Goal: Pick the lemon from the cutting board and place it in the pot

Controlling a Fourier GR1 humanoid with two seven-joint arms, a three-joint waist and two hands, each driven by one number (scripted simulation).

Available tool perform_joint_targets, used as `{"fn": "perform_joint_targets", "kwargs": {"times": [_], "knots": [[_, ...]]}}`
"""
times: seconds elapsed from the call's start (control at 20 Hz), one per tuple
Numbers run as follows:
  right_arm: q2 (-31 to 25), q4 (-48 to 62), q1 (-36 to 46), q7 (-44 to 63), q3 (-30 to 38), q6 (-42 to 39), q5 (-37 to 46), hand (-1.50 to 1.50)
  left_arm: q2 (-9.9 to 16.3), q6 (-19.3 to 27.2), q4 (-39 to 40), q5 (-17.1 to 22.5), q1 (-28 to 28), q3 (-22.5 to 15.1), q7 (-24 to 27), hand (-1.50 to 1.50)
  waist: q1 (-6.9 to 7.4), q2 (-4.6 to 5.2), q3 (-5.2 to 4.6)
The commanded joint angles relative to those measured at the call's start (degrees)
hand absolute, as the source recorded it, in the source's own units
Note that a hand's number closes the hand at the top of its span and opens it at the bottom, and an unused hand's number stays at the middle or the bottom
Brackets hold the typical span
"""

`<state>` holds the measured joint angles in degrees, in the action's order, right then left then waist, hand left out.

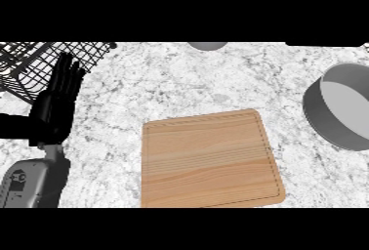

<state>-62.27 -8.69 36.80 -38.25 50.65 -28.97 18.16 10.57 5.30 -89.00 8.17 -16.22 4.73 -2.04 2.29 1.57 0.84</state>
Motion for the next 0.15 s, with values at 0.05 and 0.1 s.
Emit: {"fn": "perform_joint_targets", "kwargs": {"times": [0.05,0.1], "knots": [[-1.78,-0.39,-2.72,-4.06,0.61,-7.56,-0.97,-1.5,-0.34,0.11,0.24,-0.15,0.12,-0.07,0.59,0.0,-0.54,0.05,0.16],[-1.94,-0.36,-3.8,-4.68,1.42,-7.05,-1.73,-1.5,0.67,-0.2,0.15,0.77,-0.22,1.22,-0.25,0.0,-0.85,-0.03,0.24]]}}
